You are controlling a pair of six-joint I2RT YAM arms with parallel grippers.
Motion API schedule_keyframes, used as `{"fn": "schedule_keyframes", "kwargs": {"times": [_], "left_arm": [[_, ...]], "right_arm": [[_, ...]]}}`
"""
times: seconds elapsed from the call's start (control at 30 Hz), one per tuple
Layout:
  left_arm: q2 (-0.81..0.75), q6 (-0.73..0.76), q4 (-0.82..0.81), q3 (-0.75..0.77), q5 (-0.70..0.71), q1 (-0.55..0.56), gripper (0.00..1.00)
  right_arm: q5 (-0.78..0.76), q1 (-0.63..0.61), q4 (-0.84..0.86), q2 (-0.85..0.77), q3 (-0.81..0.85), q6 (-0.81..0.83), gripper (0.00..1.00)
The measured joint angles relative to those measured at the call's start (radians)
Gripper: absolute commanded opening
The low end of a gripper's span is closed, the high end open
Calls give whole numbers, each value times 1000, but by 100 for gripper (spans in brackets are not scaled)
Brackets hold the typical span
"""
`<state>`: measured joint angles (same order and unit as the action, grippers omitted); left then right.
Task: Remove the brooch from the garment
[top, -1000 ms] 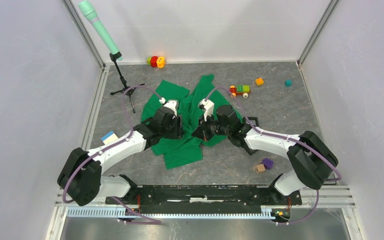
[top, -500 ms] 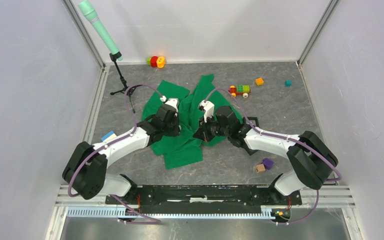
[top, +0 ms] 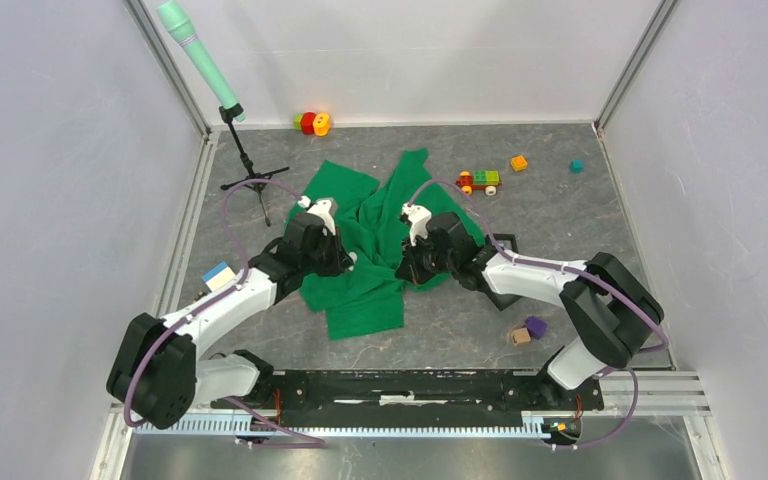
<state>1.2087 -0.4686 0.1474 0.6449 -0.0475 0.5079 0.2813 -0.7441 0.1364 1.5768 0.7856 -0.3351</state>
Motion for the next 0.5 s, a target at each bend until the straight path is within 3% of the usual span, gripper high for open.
{"fn": "schedule_keyframes", "kwargs": {"times": [0.5], "left_arm": [[47, -5, 136, 34, -172, -10, 2]], "right_arm": [[-28, 51, -48, 40, 114, 16, 0]]}}
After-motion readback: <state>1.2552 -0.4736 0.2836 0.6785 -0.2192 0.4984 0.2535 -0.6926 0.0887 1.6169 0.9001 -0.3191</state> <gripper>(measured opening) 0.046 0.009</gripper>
